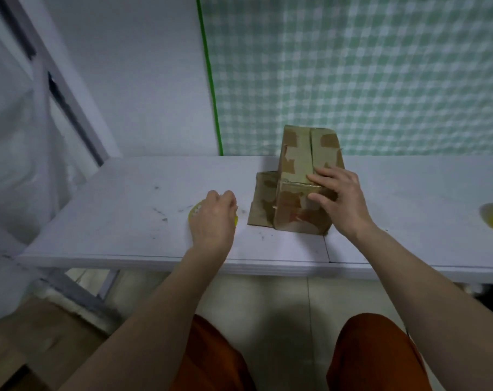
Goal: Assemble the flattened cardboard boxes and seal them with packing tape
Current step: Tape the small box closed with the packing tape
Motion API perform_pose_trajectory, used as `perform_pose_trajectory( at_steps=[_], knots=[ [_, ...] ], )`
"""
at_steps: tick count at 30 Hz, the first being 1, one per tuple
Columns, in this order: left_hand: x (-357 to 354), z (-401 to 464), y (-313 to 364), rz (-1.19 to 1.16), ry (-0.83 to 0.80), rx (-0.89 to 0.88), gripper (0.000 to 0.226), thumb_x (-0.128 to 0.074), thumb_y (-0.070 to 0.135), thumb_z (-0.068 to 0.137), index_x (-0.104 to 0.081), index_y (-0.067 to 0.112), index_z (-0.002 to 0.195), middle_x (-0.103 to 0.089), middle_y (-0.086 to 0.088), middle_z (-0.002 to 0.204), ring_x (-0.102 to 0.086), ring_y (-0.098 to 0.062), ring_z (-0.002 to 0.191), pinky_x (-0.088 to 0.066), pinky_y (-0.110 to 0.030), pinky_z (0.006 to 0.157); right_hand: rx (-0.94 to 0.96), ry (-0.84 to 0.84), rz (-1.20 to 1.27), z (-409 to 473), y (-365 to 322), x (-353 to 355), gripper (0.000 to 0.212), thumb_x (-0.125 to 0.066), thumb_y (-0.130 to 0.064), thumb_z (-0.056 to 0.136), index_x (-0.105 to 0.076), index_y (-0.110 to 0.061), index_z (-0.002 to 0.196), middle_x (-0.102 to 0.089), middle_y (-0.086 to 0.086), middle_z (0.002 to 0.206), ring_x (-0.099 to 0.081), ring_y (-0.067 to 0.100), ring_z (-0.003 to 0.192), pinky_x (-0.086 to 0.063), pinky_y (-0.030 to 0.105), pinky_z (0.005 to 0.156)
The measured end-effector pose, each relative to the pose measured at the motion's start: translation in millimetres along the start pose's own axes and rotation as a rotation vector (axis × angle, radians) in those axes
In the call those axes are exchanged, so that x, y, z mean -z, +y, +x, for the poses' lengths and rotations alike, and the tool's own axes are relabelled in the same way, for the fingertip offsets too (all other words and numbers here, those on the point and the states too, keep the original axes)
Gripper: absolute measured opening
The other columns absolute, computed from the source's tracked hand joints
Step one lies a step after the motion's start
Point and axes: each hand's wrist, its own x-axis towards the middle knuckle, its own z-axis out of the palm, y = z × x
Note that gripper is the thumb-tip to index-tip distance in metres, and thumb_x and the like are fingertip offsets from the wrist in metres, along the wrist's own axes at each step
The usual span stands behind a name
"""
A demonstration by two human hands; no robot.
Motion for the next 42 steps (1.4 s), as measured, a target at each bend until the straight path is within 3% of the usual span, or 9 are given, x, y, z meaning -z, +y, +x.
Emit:
perform_pose_trajectory(
  at_steps=[10, 13, 17, 21, 26, 32, 36, 39, 42],
  knots=[
    [-27.9, -11.0, -39.5, -0.077, -0.251, -0.072, 0.026, -0.055, 0.013, 0.093, -0.055, 0.013, 0.119, -0.061, -0.01, 0.116, -0.057, -0.031, 0.103, -0.039, -0.037, 0.082, -0.043, 0.022, -0.009, 2.7, -6.8, -7.2, 0.041, -0.074, -0.013, 0.078, -0.066, -0.014, 0.119, -0.055, -0.003, 0.132, -0.031, 0.016, 0.128, -0.017, 0.014, 0.104],
    [-25.2, -8.2, -38.0, -0.078, -0.324, -0.025, 0.06, -0.056, 0.013, 0.094, -0.032, 0.026, 0.147, -0.058, -0.01, 0.127, -0.056, -0.03, 0.113, -0.04, -0.037, 0.093, -0.058, 0.021, -0.003, 1.9, -7.3, -7.1, 0.042, -0.075, -0.013, 0.077, -0.066, -0.014, 0.119, -0.054, -0.004, 0.132, -0.031, 0.016, 0.127, -0.018, 0.015, 0.105],
    [-22.9, -5.0, -32.9, -0.025, -0.349, 0.04, 0.092, -0.066, 0.024, 0.088, -0.002, 0.023, 0.154, -0.041, -0.012, 0.143, -0.04, -0.03, 0.13, -0.033, -0.038, 0.106, -0.079, 0.006, 0.023, 0.5, -9.5, -7.3, 0.046, -0.077, -0.01, 0.074, -0.066, -0.014, 0.119, -0.054, -0.003, 0.132, -0.031, 0.015, 0.127, -0.018, 0.017, 0.106],
    [-8.9, 1.2, 10.2, -0.147, -0.165, -0.164, 0.087, -0.065, 0.036, 0.085, -0.013, 0.022, 0.154, -0.019, -0.01, 0.154, -0.017, -0.027, 0.141, -0.027, -0.04, 0.114, -0.097, -0.004, 0.053, 1.2, -13.8, -5.2, 0.049, -0.077, -0.003, 0.072, -0.066, -0.012, 0.119, -0.054, -0.002, 0.132, -0.032, 0.016, 0.128, -0.016, 0.01, 0.103],
    [-0.7, 29.0, 69.7, -0.339, -0.369, -0.301, 0.083, -0.072, 0.046, 0.08, -0.027, 0.039, 0.149, 0.0, 0.003, 0.161, -0.013, -0.026, 0.146, -0.025, -0.041, 0.117, -0.084, -0.032, 0.029, 0.8, -8.5, 14.7, 0.038, -0.073, 0.001, 0.077, -0.069, -0.01, 0.113, -0.059, -0.001, 0.126, -0.041, 0.014, 0.123, -0.024, 0.012, 0.101],
    [-19.9, 46.2, 94.8, -0.303, -0.348, -0.312, 0.063, -0.062, 0.056, 0.085, -0.045, 0.034, 0.141, -0.022, 0.012, 0.159, -0.026, -0.014, 0.143, -0.025, -0.033, 0.116, -0.028, 0.035, 0.003, 3.2, 5.5, 32.6, 0.015, -0.073, -0.003, 0.079, -0.076, -0.009, 0.092, -0.069, 0.003, 0.104, -0.054, 0.019, 0.107, -0.039, 0.023, 0.094],
    [-25.4, 48.7, 89.6, -0.301, -0.29, -0.29, 0.051, -0.062, 0.049, 0.088, -0.053, 0.035, 0.136, -0.03, 0.012, 0.156, -0.035, -0.014, 0.139, -0.03, -0.033, 0.112, -0.049, -0.016, -0.077, 12.2, 0.9, 27.3, 0.017, -0.076, -0.018, 0.078, -0.075, -0.013, 0.094, -0.054, -0.004, 0.092, -0.045, 0.012, 0.097, -0.039, 0.023, 0.082],
    [-23.4, 55.4, 80.2, -0.39, -0.339, -0.312, 0.046, -0.065, 0.035, 0.089, -0.056, 0.031, 0.134, -0.034, 0.01, 0.154, -0.036, -0.014, 0.14, -0.027, -0.034, 0.115, -0.081, -0.03, -0.065, 14.9, -2.8, 20.7, 0.031, -0.079, -0.02, 0.075, -0.073, -0.014, 0.105, -0.047, -0.002, 0.104, -0.037, 0.011, 0.105, -0.04, 0.027, 0.094],
    [-22.8, 58.7, 74.2, -0.469, -0.391, -0.295, 0.047, -0.068, 0.023, 0.089, -0.056, 0.028, 0.134, -0.035, 0.01, 0.153, -0.033, -0.014, 0.141, -0.025, -0.033, 0.117, -0.142, -0.092, 0.007, 12.2, -2.8, 21.1, 0.044, -0.08, -0.009, 0.073, -0.069, -0.014, 0.115, -0.036, 0.003, 0.144, -0.03, 0.019, 0.134, -0.022, 0.015, 0.105]
  ],
)
